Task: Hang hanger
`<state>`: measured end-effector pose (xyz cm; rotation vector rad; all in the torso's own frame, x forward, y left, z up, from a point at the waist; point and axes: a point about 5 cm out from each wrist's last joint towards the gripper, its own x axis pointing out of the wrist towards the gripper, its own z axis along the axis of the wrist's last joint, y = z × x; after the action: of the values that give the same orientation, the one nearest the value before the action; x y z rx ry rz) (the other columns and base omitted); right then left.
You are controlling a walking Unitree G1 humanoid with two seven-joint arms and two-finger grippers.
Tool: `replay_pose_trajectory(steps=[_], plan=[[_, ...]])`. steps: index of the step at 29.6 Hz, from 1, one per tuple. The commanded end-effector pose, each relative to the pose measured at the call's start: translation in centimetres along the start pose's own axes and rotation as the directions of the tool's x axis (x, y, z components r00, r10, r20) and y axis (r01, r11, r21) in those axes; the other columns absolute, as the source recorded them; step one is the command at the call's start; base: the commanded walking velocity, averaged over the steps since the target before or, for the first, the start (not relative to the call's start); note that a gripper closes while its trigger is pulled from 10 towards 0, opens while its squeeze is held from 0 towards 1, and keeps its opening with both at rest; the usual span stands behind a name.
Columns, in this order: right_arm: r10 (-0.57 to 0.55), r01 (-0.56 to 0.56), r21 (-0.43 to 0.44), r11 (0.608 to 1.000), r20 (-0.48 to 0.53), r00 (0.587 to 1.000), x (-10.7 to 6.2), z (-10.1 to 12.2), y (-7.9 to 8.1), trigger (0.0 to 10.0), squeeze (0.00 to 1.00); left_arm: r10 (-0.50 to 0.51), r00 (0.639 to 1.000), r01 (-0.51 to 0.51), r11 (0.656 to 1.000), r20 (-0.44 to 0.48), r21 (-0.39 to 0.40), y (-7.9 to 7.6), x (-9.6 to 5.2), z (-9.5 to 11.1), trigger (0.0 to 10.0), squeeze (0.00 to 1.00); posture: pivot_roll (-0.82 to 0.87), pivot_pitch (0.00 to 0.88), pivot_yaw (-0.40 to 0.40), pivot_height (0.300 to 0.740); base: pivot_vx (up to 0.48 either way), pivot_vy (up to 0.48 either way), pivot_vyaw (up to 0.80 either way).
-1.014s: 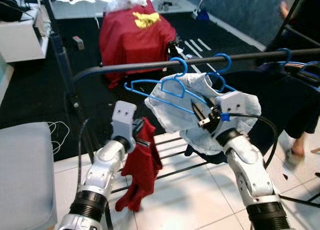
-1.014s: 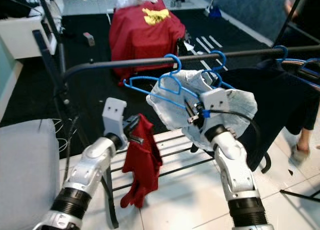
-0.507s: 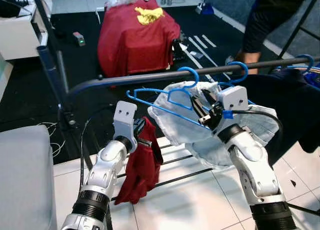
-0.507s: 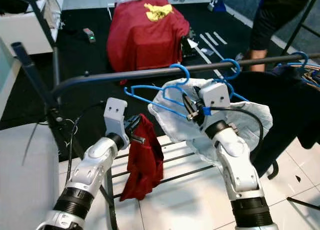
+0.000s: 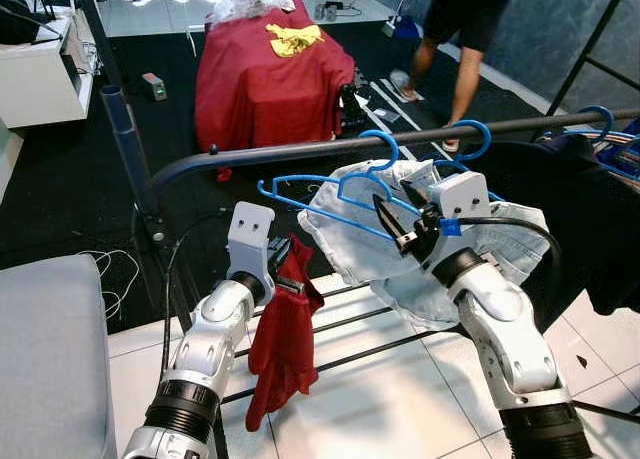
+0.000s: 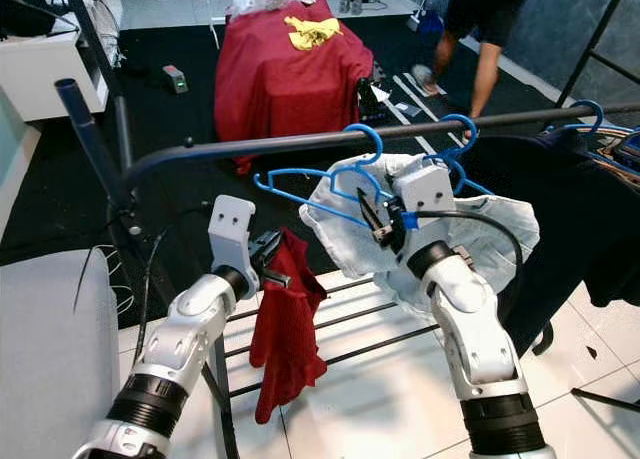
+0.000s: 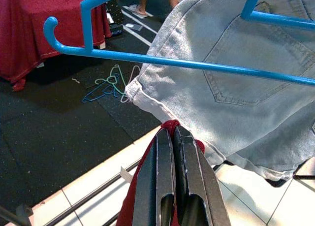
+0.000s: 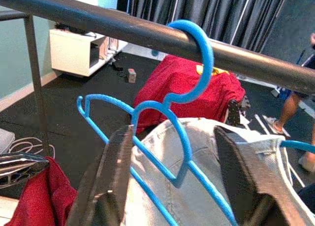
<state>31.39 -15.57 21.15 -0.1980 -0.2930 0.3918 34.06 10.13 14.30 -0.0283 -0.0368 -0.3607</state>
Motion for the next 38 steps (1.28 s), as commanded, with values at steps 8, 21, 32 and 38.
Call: replay_pose_trajectory(steps=[8, 21, 32, 38], plan=[[0.003, -0.002, 0.009, 1.000, -0.034, 0.999, -0.6, 0.2, -0.6, 10.0, 1.00, -0.005, 1.000, 0.005, 1.000, -0.006, -0.001, 0.1, -0.2, -0.1, 10.0, 0.00, -0.10, 0.153, -0.032, 0.740, 0.000, 0.000, 0.00], [0.065, -0.061, 0.043, 0.997, -0.092, 0.994, 0.1, -0.1, -3.4, 10.0, 0.40, -0.010, 1.000, 0.010, 1.000, -0.011, 0.012, 0.2, 0.0, 0.0, 10.0, 0.00, -0.10, 0.158, -0.022, 0.740, 0.000, 0.000, 0.00], [0.222, -0.217, 0.052, 0.975, -0.126, 0.967, 1.2, 0.1, -4.4, 10.0, 0.00, 0.003, 1.000, -0.003, 1.000, -0.012, 0.017, 0.3, 0.1, 0.1, 10.0, 0.00, -0.10, 0.158, -0.036, 0.740, 0.000, 0.000, 0.00], [0.335, -0.326, 0.082, 0.942, -0.157, 0.929, 2.5, -0.5, -4.3, 10.0, 0.00, 0.021, 1.000, -0.021, 1.000, -0.012, 0.020, 0.7, 0.0, 0.1, 10.0, 0.00, -0.09, 0.155, -0.044, 0.740, 0.000, 0.000, 0.00]])
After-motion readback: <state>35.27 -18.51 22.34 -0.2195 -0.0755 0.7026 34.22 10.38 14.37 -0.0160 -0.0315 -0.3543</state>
